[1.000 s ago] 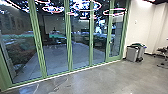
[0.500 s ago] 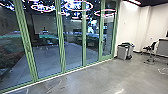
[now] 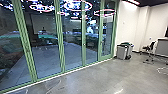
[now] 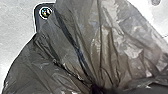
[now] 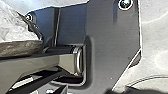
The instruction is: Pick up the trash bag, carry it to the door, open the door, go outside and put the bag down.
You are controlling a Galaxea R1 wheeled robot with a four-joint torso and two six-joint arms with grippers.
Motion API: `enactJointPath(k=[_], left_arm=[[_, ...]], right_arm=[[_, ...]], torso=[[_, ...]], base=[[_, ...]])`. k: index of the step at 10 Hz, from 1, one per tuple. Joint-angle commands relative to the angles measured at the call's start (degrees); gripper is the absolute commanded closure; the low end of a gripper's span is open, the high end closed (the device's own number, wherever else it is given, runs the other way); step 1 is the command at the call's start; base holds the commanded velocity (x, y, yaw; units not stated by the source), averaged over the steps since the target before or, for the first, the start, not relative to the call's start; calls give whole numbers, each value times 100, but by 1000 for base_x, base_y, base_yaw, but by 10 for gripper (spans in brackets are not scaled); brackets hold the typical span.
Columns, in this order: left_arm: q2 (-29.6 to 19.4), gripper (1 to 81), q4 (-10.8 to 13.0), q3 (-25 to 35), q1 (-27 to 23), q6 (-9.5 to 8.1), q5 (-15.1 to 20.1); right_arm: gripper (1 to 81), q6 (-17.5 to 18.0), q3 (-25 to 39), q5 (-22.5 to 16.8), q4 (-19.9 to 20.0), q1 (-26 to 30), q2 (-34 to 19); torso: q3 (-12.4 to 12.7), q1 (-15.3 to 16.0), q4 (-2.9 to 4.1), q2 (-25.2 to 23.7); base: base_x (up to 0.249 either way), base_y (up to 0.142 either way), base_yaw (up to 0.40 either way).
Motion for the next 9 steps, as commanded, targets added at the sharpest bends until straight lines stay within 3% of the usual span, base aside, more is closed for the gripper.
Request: enactJointPath(k=[1,9], left_arm=[[-11,811,-23,5,-343,57,479],[-11,811,-23,-4,-334,101,453]], right_arm=[[10,-15,17,-341,-26,314,5],[10,-15,17,-341,-26,306,6]], torso=[[0,0,0,0],[0,0,0,0]], base=[[0,0,0],[10,0,0]])
